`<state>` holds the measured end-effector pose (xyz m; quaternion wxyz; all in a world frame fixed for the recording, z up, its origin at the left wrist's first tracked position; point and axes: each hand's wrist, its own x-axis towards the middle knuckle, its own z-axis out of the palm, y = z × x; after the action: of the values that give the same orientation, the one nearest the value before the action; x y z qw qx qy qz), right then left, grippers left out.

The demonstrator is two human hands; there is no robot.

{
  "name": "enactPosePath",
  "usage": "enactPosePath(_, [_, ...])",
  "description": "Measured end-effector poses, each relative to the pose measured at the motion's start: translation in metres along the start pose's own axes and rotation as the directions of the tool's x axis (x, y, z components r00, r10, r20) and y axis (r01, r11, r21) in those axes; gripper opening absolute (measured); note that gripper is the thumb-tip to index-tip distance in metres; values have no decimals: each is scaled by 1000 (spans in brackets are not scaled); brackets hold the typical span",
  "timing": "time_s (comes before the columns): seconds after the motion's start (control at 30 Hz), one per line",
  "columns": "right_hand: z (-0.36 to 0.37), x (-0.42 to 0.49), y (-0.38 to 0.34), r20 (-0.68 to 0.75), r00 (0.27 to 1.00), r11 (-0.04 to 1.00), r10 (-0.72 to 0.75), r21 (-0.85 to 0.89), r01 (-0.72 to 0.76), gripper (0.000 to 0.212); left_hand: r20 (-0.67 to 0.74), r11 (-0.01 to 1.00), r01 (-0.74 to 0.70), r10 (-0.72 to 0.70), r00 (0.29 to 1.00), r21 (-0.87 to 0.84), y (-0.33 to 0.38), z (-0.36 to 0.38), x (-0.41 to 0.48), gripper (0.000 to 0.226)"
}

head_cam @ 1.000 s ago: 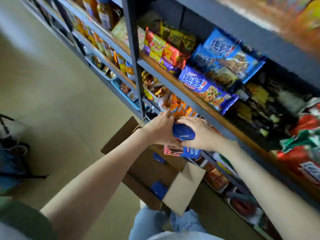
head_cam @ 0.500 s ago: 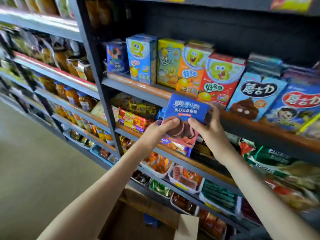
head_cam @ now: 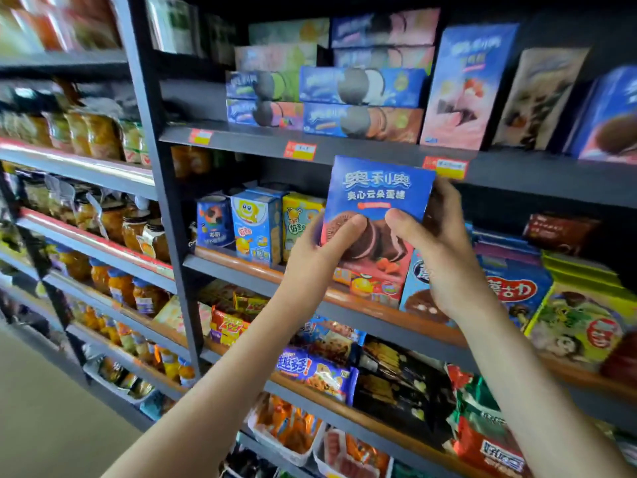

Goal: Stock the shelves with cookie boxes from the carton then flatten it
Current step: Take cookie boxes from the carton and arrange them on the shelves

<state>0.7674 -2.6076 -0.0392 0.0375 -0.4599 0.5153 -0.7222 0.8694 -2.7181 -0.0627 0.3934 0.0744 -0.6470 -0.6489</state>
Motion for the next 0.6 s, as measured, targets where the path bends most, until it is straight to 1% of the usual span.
enactPosePath(0.03, [-5, 8, -12, -24, 999, 999, -41, 2, 41, 69, 2, 999, -49, 49, 999, -12, 12, 11, 5, 30])
enactPosePath(0.07, [-11, 16, -23, -51, 996, 997, -80, 1, 80, 67, 10, 995, -94, 95, 995, -24, 21, 23, 11, 30])
enactPosePath(0.2, [-36, 39, -61, -149, 968, 979, -201, -2, 203, 67, -14, 970, -239, 239, 971, -31, 55, 72, 31, 41])
enactPosePath(0.27, [-49, 45, -74, -166, 959, 973, -228, -4, 231, 67, -16, 959, -283, 283, 959, -4, 67, 92, 36, 47])
enactPosePath(0.33, [-64, 50, -87, -161, 956, 969, -246, -36, 243, 61, 2, 950, -312, 312, 950, 9, 77, 109, 39, 46])
enactPosePath(0.4, [-83, 54, -96, -148, 958, 969, -244, -72, 236, 60, 43, 946, -321, 320, 946, 37, 82, 125, 44, 39])
enactPosePath(0.43, [-93, 56, -101, -144, 960, 969, -239, -96, 227, 66, 69, 946, -316, 312, 948, 65, 85, 134, 46, 33])
enactPosePath(0.5, [-116, 60, -109, -148, 963, 969, -225, -140, 205, 76, 128, 950, -294, 280, 951, 108, 90, 154, 53, 10])
enactPosePath(0.53, [-128, 63, -112, -151, 965, 969, -216, -157, 192, 75, 154, 950, -285, 265, 952, 128, 92, 164, 57, 7])
enactPosePath(0.6, [-153, 71, -116, -153, 970, 970, -188, -183, 159, 62, 184, 947, -272, 240, 953, 173, 96, 185, 67, 10])
